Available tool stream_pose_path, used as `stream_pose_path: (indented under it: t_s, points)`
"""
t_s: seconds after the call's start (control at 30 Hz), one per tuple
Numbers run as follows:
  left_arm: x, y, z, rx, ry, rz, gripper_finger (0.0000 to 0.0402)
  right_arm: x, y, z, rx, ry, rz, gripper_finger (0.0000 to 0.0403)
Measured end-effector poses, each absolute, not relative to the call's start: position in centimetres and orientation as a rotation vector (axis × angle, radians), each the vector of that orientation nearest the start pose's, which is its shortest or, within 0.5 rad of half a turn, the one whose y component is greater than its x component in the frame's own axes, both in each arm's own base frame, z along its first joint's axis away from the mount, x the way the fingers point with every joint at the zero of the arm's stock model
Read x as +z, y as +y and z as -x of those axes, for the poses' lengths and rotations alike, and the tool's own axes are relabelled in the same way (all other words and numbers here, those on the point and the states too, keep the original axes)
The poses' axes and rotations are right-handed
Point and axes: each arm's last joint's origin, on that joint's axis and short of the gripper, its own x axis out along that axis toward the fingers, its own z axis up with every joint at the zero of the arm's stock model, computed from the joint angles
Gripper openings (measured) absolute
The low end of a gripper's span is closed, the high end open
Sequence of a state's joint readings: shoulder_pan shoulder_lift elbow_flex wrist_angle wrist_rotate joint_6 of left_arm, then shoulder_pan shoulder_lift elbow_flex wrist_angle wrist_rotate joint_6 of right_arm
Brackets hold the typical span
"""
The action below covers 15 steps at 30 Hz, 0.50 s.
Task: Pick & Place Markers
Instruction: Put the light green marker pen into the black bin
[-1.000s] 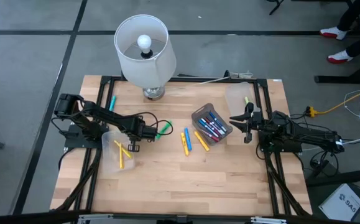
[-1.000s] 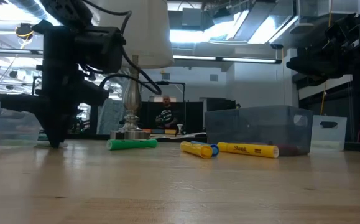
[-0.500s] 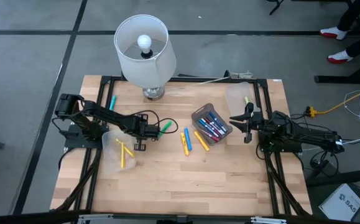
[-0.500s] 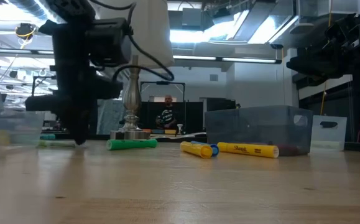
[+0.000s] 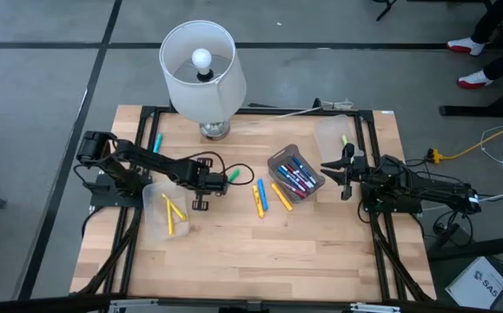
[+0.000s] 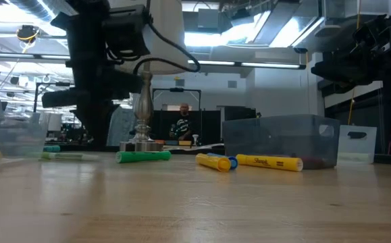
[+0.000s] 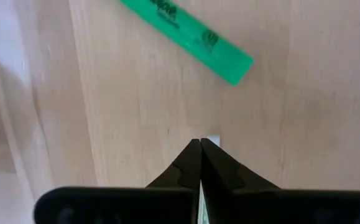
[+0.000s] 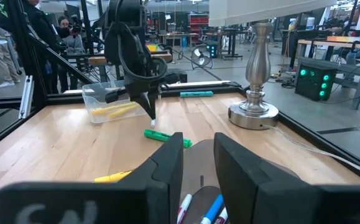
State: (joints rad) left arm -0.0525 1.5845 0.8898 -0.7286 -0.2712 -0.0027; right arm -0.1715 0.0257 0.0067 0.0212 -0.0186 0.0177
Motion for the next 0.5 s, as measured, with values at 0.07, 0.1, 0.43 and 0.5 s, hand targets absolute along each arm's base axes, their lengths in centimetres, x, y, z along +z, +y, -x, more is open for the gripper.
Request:
stream_pose_path:
  t_s: [0.07,0.1,0.43,0.5]
  points:
    - [16.6,-0.6,-26.4,0.201,1.427,-0.207,0.0003,16.6,-1.6,-9.8,-0.153,-0.004,-0.017,0.009]
    - [16.8,-0.6,-26.3,0.21,1.441,-0.195,0.0004,16.6,-1.6,-9.8,-0.152,-0.004,-0.017,0.009]
    - [16.2,-0.7,-24.7,0.19,1.585,-0.152,0.0074,16.6,-1.6,-9.8,-0.153,-0.003,-0.018,0.009]
    - [15.8,-0.5,-24.4,0.208,1.598,-0.135,0.0095,16.6,-1.6,-9.8,-0.152,-0.004,-0.017,0.0091]
